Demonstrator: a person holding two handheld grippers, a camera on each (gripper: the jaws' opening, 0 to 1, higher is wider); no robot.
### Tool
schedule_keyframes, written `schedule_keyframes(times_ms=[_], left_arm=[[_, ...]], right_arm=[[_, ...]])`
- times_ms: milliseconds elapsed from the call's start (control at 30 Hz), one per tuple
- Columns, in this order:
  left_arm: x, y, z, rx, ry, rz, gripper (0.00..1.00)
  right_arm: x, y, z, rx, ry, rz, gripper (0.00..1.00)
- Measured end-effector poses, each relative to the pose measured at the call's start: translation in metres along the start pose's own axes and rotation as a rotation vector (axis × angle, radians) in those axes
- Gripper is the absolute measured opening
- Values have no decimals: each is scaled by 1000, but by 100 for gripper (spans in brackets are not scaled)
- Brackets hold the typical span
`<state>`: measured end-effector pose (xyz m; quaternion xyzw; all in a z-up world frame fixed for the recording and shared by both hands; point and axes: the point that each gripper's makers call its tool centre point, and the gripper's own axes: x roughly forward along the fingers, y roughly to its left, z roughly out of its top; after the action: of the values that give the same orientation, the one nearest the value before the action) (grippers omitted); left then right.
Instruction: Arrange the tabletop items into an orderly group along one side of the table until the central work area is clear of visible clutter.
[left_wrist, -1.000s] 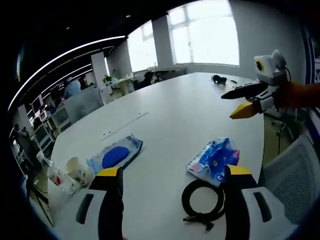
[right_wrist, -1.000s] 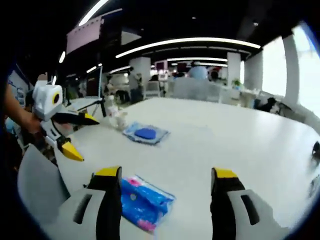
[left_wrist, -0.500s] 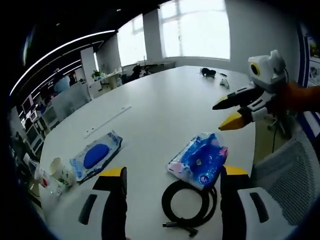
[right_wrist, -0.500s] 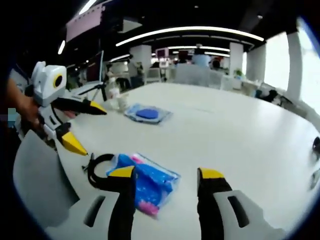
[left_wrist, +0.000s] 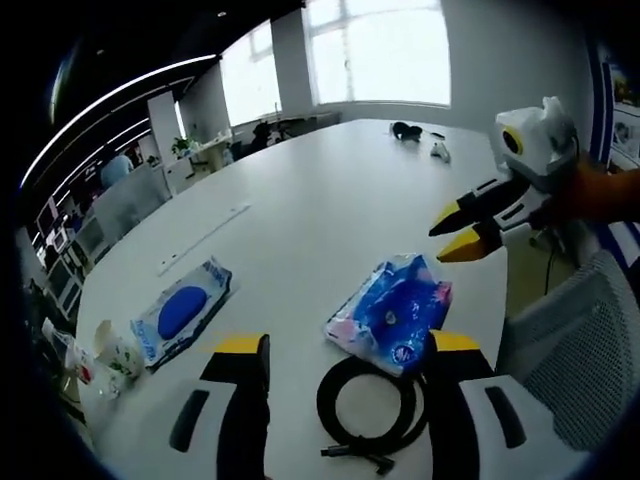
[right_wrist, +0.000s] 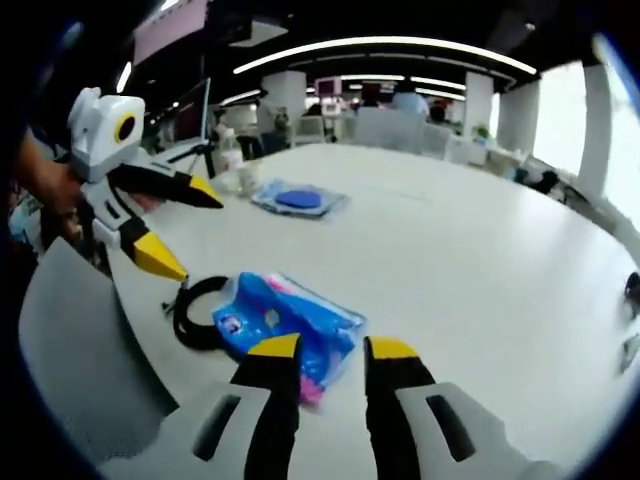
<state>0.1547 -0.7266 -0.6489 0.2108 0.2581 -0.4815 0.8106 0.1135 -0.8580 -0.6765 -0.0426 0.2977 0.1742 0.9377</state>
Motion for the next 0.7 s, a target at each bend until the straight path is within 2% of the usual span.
schedule_keyframes(times_ms=[133,267,400,700], left_arm=[[4,-6,2,16,8,-16,57],[8,-9,2,-3,32,-16,54],[14,-10,-1,54,68,-19,50],[20,-14,-7,85,101,-49,46]], right_arm=[[-2,-4,-7,14,19,-11,18],[-3,-7,-12,27,24,-14,16],[-5,-7,-18,43,28,-16,15],[-3,-4,-24,92,26,-18,13]])
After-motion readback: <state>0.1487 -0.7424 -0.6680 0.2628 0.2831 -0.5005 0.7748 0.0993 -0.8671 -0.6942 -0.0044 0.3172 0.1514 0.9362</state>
